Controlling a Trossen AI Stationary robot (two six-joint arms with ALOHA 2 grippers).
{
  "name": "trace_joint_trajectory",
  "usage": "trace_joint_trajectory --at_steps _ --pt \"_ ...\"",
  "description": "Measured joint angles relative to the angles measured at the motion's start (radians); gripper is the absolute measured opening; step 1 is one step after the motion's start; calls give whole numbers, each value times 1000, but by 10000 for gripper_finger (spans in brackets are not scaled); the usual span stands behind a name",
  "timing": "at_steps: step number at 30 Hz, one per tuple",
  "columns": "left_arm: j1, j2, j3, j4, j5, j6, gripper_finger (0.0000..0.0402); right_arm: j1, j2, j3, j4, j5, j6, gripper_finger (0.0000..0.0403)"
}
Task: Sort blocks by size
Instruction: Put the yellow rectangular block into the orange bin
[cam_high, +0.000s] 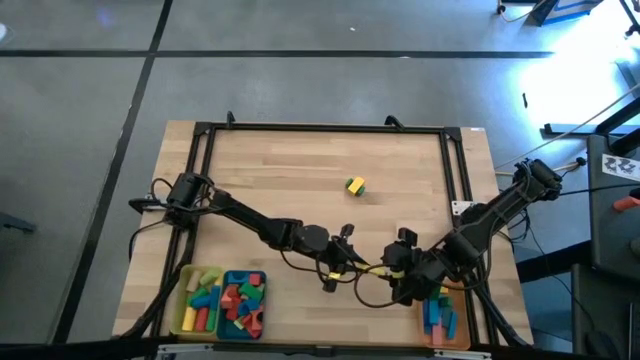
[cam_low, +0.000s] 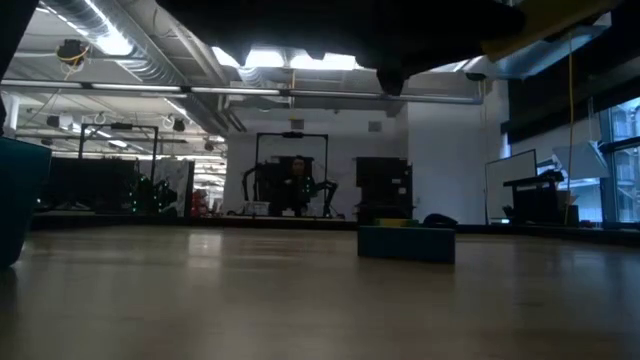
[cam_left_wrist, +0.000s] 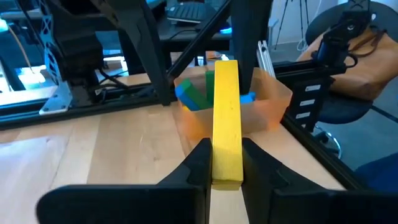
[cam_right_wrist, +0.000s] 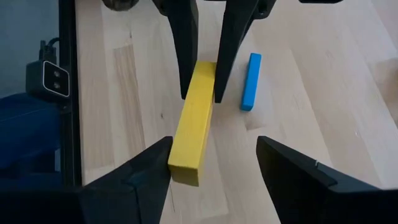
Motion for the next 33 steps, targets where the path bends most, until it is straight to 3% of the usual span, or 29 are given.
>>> trace_joint_trajectory --at_steps 6,14,18,22,26,33 --pt "0 0 7 3 0 1 48 -1 0 0 2 -25 0 201" --pt "0 0 7 1 -1 10 54 0 0 -1 23 -18 -36 63" --pt "-5 0 7 2 9 11 78 -1 0 -1 41 -63 -65 56" --pt "-4 0 7 2 12 10 104 -2 0 -1 21 -152 -58 56" --pt "-3 0 7 -1 7 9 126 -1 0 -1 -8 -305 19 65" --pt "-2 0 7 -9 5 7 142 0 0 -1 -165 -701 148 59"
